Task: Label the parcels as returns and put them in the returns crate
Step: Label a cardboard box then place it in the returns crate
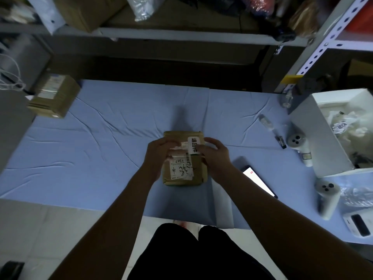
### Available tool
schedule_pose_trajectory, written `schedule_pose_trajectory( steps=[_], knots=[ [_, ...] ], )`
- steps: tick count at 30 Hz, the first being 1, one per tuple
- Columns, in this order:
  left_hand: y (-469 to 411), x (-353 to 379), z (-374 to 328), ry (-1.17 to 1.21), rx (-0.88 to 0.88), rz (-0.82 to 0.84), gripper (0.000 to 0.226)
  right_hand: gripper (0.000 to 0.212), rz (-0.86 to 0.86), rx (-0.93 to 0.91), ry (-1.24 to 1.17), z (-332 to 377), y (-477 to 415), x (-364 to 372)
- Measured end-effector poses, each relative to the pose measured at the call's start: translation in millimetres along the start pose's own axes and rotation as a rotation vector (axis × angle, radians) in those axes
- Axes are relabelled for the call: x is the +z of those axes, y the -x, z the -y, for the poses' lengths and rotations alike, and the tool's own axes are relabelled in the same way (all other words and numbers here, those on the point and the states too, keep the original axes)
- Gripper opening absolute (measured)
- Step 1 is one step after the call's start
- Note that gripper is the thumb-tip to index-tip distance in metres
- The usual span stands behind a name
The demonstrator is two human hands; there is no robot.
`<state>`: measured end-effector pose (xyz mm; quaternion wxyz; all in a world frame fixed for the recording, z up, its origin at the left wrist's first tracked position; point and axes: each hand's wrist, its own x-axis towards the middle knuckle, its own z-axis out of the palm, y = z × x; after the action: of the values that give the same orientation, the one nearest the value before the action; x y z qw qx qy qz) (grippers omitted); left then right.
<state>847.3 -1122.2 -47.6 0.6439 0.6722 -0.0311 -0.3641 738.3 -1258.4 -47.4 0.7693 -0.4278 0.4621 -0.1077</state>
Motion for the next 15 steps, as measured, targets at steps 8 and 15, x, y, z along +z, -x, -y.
schedule_pose_trajectory(
  steps=[8, 15],
  knots=[
    [-6.7, -6.8, -12.7, -0.169, 0.017, 0.012, 0.02, 0.049, 0.252, -0.249, 0.571, 6.0, -7.0, 7.7],
    [-21.0, -9.3, -8.8, -0.204, 0.168, -0.178, 0.016, 0.053, -0.019, -0.077, 0.283, 1.8, -28.0, 32.6]
  ],
)
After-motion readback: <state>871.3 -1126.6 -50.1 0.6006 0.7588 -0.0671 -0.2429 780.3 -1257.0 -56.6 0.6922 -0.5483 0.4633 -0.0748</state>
